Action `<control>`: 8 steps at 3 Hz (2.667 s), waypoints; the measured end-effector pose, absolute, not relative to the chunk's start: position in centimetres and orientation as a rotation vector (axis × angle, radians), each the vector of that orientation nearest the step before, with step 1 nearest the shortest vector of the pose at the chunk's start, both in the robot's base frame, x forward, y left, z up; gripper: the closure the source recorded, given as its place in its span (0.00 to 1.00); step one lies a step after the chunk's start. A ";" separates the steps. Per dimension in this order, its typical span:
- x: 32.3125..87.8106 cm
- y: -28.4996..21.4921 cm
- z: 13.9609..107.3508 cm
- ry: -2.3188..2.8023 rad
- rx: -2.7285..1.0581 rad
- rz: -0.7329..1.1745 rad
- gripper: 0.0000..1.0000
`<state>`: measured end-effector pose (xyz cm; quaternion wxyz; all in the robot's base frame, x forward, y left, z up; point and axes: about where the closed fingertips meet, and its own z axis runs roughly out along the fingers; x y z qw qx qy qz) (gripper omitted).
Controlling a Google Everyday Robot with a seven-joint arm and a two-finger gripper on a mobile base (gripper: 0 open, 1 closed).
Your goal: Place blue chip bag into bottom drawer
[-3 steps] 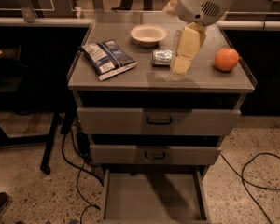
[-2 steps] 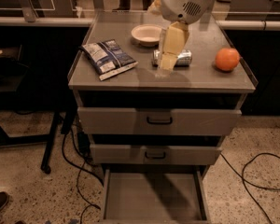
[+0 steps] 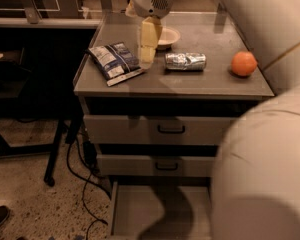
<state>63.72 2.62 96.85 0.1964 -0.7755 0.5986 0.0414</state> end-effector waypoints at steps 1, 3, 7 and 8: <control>67.4 5.9 95.4 1.640 -2.228 0.106 0.00; 74.0 8.4 93.5 1.604 -2.207 -0.002 0.00; 76.7 7.7 83.4 1.674 -2.299 0.062 0.00; 76.7 7.7 83.4 1.674 -2.299 0.062 0.19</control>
Offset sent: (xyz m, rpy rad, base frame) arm 0.0832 0.0444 -0.0213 -0.1236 0.0700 0.1029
